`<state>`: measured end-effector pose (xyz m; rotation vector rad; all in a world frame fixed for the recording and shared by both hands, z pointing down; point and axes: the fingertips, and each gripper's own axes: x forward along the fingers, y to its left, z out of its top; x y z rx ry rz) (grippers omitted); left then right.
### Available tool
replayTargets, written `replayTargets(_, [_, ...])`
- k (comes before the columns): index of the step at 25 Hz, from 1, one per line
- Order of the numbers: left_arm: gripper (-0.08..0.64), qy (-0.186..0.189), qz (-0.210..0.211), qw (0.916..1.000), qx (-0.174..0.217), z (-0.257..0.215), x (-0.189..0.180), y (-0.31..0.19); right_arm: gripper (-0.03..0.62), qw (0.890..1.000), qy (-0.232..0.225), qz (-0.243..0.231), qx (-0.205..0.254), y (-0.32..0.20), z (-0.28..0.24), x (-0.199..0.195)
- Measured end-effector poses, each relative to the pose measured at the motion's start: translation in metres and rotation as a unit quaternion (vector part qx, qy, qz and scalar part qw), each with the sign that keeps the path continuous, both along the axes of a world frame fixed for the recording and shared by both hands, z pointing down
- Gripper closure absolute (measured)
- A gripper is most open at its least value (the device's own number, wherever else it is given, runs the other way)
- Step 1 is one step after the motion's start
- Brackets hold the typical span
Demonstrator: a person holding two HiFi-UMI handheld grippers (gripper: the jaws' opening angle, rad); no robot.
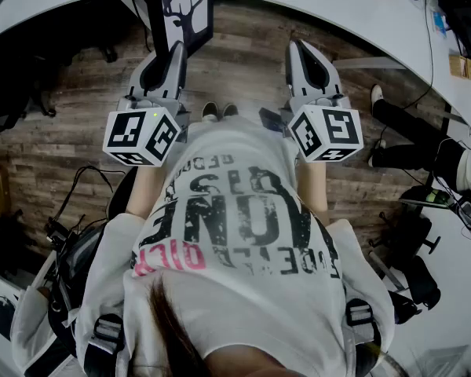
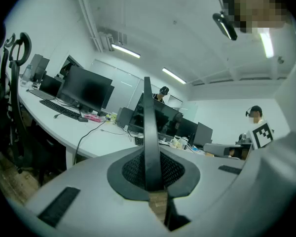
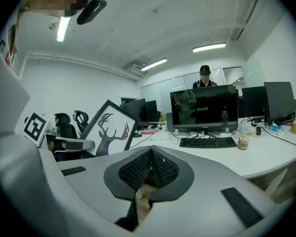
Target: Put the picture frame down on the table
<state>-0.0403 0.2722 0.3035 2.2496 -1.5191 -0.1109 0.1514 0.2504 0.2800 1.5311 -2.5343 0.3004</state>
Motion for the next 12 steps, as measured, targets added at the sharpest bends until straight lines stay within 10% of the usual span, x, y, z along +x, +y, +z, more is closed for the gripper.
replayTargets(12, [0.541,0.003,-0.001,1.0,0.001,0.0015,-0.0007,-0.0029,0.592,1.0,0.005,0.005,0.002,-0.0048,0.0018,0.0062])
